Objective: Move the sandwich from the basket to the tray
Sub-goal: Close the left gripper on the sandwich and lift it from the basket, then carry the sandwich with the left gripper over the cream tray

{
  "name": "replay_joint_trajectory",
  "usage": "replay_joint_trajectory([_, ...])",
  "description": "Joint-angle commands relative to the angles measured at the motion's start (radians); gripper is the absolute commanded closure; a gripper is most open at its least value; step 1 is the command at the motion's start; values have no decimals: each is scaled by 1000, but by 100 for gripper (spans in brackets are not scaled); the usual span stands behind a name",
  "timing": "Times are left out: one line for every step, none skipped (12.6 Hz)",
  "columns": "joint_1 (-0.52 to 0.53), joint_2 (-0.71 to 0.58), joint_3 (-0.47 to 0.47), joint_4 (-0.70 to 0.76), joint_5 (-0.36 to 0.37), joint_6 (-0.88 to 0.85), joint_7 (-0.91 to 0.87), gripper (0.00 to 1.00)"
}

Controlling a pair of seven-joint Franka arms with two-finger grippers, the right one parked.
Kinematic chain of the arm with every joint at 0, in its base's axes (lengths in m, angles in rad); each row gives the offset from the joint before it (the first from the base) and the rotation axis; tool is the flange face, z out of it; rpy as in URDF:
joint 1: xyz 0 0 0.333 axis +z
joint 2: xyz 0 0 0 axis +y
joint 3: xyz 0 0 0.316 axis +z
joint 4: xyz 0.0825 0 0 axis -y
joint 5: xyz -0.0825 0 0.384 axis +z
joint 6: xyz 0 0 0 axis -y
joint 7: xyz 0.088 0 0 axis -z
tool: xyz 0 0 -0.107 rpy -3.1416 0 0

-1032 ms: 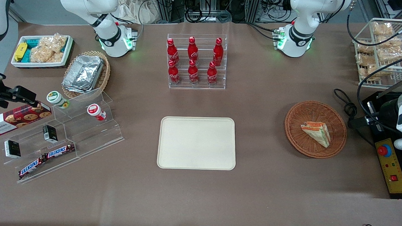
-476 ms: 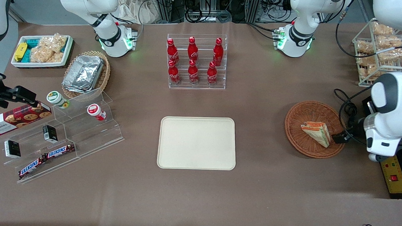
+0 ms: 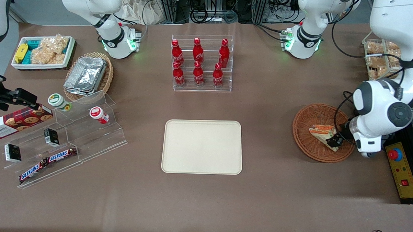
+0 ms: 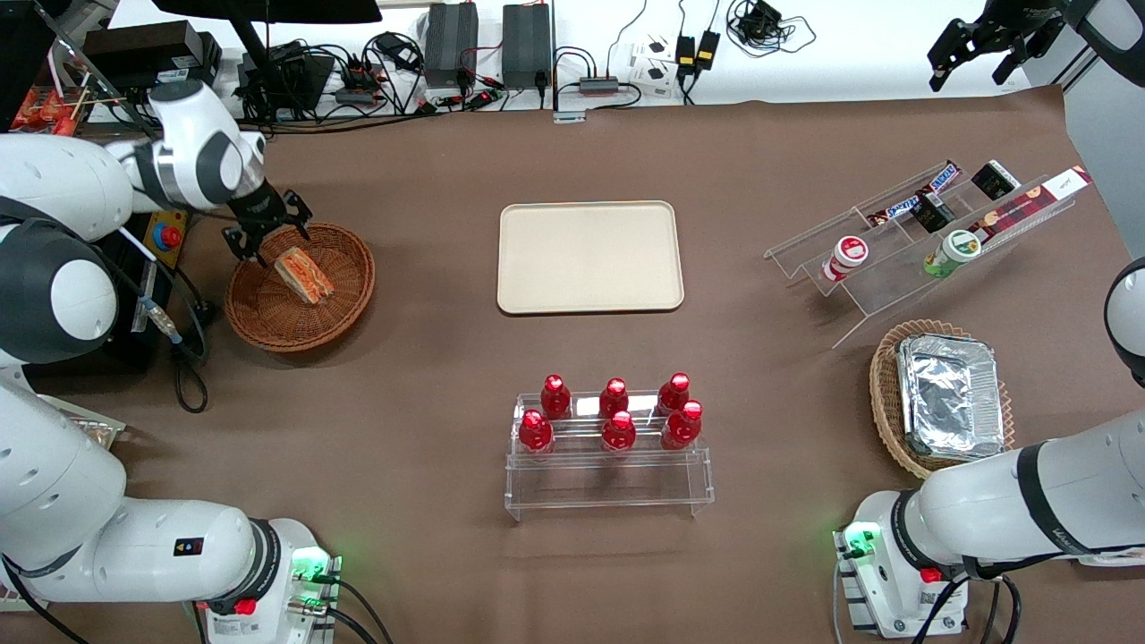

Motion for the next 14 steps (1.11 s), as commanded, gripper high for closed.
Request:
replay_joint_trajectory([1,34,-4,-70,10,126,-73,0])
replay_joint_trajectory([1,54,-4,-69,12,143,-84,3])
replay_joint_trajectory([0,59,-4,-66,15,143,-83,49])
replay_joint_trajectory([-7,56,-4,-58,16,134,-78,99])
replay_joint_trajectory([-11,48,-7,-47,18,126,-78,100])
replay_joint_trajectory([-11,28,-10,-35,19,103,-64,100])
replay_joint_trajectory([-11,9,-13,-5,19,36,-46,100])
replay_joint_trajectory([-13,-10,-15,49,18,-81,-40,100])
replay_joint_trajectory([-16,-15,-33,134,18,-227,-38,100])
replay_joint_trajectory([-22,-1,-67,237,18,-359,-46,100])
replay_joint_trajectory([-34,20,-102,322,16,-442,-49,100])
replay_joint_trajectory([-56,30,-128,380,16,-481,-37,100])
replay_joint_trajectory([-92,53,-148,429,13,-484,-35,100])
replay_joint_trajectory([-138,103,-170,500,13,-484,-38,100])
